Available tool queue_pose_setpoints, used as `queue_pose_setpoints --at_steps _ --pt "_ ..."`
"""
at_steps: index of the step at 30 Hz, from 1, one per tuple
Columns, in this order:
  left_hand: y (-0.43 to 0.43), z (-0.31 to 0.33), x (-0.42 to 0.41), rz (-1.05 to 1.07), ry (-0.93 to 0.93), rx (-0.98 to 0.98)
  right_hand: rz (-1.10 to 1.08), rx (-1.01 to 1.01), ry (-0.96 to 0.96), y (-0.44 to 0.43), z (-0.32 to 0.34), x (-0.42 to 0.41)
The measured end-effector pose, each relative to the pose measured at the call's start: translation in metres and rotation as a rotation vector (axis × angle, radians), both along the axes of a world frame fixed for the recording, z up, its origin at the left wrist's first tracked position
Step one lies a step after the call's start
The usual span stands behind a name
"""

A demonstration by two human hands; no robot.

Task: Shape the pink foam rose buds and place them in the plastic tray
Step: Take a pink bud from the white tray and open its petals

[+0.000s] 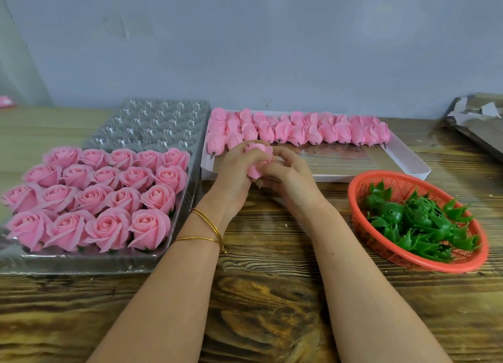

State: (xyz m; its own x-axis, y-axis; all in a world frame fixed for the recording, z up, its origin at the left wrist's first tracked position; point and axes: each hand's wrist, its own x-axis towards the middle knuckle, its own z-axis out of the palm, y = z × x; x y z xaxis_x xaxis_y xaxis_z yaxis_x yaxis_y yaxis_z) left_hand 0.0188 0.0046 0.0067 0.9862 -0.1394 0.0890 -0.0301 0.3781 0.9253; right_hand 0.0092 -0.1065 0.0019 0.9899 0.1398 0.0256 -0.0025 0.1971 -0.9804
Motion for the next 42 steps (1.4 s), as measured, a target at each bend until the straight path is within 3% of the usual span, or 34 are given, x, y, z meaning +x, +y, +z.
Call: queue_pose_setpoints --at_steps 10,17,20,42 --pt "-0.003 -0.008 0.005 0.129 0.070 0.061 -0.030 0.029 0.038 0.000 0.001 0.001" --pt "-0.005 -0.012 0.008 0.169 0.042 0.126 -0.173 -0.301 -0.111 0.004 -0.006 0.003" --pt "-0.004 -0.012 0.008 0.167 0.033 0.141 -0.178 -0.346 -0.140 0.003 -0.006 0.003" --pt "0.000 -0.009 0.006 0.201 0.059 0.065 -0.071 -0.177 -0.091 0.004 0.000 -0.002"
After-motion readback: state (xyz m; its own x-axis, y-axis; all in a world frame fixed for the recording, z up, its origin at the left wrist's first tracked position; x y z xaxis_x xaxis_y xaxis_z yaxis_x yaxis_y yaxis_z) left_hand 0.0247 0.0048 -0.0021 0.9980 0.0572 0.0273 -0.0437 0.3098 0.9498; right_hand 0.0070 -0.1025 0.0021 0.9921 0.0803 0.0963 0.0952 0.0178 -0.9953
